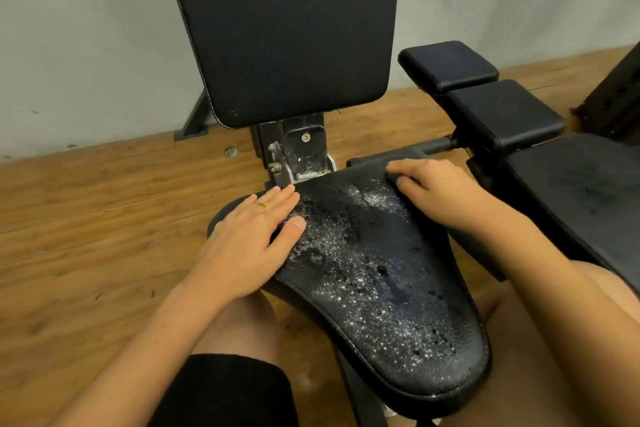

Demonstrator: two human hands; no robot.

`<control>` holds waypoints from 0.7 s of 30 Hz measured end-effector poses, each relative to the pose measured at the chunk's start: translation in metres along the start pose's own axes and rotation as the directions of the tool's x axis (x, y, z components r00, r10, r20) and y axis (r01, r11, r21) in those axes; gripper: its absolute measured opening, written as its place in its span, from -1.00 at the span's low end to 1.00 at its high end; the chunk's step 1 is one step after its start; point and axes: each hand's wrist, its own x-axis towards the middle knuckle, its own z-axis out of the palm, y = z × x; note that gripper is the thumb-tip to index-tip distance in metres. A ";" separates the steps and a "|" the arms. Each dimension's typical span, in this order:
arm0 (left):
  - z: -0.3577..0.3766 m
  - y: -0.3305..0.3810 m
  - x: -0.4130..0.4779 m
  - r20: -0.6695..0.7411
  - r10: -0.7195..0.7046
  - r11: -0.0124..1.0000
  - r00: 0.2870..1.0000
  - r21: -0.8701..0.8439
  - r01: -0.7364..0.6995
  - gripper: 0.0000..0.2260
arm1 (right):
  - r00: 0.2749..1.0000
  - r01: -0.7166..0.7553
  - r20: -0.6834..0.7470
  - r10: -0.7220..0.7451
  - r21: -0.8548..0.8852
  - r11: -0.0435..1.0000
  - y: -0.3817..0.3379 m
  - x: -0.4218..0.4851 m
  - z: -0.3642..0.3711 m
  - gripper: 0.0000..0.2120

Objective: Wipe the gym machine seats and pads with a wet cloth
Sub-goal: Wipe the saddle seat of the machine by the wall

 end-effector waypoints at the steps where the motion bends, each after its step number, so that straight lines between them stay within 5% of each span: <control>1: 0.000 -0.001 0.000 -0.013 0.002 1.000 1.000 -0.010 -0.002 -0.33 | 0.999 0.021 -0.028 -0.020 0.022 1.000 0.001 -0.009 0.001 -0.66; 13: 0.002 -0.003 0.006 -0.028 -0.010 1.000 1.000 0.009 0.011 -0.34 | 0.994 -0.094 0.040 0.099 -0.109 0.990 -0.001 0.067 0.011 -0.74; 21: 0.004 -0.009 0.004 -0.067 -0.012 0.999 0.998 -0.032 0.010 -0.36 | 0.981 -0.122 -0.116 0.158 0.267 0.956 -0.025 -0.084 0.011 -0.64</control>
